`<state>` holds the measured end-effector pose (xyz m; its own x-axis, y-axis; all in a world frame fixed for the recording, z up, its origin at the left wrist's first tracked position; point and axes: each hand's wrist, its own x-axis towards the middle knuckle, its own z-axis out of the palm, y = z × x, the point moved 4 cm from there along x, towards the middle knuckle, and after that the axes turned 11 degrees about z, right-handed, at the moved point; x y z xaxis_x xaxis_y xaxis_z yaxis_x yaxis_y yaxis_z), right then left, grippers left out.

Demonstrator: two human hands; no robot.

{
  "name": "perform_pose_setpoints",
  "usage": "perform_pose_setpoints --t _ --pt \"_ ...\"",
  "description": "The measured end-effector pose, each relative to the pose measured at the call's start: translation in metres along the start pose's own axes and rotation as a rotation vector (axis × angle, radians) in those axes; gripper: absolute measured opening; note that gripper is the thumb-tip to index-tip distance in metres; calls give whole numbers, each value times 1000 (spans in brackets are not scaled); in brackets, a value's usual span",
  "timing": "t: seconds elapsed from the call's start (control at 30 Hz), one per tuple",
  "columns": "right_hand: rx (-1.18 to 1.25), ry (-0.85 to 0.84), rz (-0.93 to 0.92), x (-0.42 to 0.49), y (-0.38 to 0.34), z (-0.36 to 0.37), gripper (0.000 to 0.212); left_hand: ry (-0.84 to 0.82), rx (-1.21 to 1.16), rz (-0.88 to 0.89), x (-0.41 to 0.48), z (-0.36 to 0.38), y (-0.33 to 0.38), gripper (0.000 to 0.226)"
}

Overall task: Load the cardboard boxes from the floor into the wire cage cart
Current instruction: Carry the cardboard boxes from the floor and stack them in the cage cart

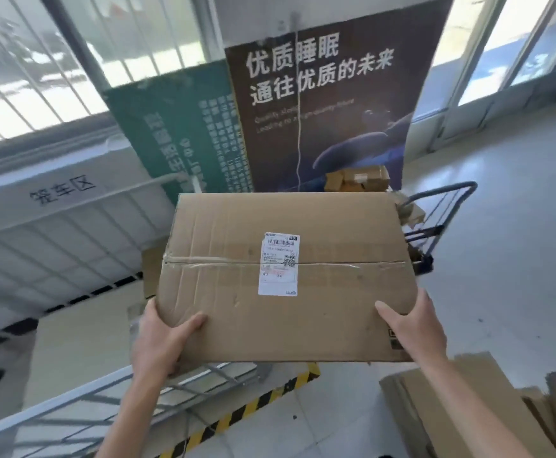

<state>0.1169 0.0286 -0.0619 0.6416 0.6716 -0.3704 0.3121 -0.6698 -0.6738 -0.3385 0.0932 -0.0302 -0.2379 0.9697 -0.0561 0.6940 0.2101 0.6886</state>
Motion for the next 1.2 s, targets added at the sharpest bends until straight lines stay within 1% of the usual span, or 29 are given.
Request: perform_pose_setpoints --t 0.07,0.17,0.27,0.37,0.53,0.63,0.73,0.83,0.9,1.0,1.1,1.2 --pt "-7 -46 -85 -23 -39 45 54 42 -27 -54 2 -47 -45 114" --pt "-24 -120 -169 -58 -87 113 58 125 -23 -122 4 -108 -106 110" --pt "-75 -187 -212 -91 -125 174 61 181 -13 -189 11 -156 -158 109" --pt "-106 -225 -243 -115 -161 226 60 191 -5 -270 24 -192 -205 107" --pt "-136 -293 -283 -128 -218 306 55 234 11 -381 53 -230 -265 106" --pt "-166 -347 -290 -122 -251 358 58 265 2 -451 76 -246 -293 103" --pt "-213 -384 -324 -121 -278 411 56 300 0 -521 96 -267 -317 100" --pt "-235 -476 -341 -126 -302 459 58 326 -1 -570 111 -290 -341 99" --pt "-258 -502 -345 -133 -313 484 63 338 -15 -600 116 -303 -354 100" --pt "-285 -544 -308 -147 -319 525 78 341 -11 -659 126 -323 -378 103" --pt "-328 -539 -266 -169 -322 566 80 317 9 -713 138 -345 -416 112" --pt "-334 -530 -221 -194 -332 613 80 296 -50 -764 154 -364 -464 121"
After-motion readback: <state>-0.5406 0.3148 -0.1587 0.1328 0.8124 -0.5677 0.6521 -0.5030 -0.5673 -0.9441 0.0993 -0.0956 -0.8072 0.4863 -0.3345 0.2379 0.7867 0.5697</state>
